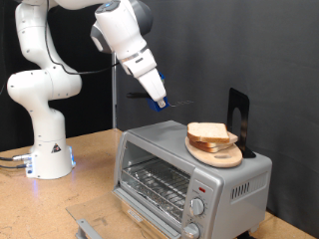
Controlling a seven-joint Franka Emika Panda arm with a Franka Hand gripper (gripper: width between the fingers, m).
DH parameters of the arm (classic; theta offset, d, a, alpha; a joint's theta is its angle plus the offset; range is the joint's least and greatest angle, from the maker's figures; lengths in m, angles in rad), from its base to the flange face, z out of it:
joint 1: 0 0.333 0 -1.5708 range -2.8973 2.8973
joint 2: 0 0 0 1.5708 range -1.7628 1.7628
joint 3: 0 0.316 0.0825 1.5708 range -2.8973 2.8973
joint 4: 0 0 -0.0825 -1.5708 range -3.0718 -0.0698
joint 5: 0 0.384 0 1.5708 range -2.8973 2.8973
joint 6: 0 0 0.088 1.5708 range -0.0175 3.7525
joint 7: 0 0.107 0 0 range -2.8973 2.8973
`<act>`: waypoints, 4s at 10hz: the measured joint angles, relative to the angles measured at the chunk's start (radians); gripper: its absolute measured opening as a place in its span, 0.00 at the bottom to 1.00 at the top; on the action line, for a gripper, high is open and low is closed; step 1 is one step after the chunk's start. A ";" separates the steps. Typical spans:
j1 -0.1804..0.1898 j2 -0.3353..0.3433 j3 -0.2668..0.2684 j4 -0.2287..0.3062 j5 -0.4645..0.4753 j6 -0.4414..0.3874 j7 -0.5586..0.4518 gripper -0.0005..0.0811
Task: Make a piece of toast with the oven
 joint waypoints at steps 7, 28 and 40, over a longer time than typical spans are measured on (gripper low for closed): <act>-0.002 0.041 -0.003 0.008 -0.001 0.021 -0.008 0.45; 0.011 0.132 0.077 -0.056 0.040 0.178 -0.080 0.84; -0.002 0.109 0.057 -0.079 0.003 0.129 -0.096 0.84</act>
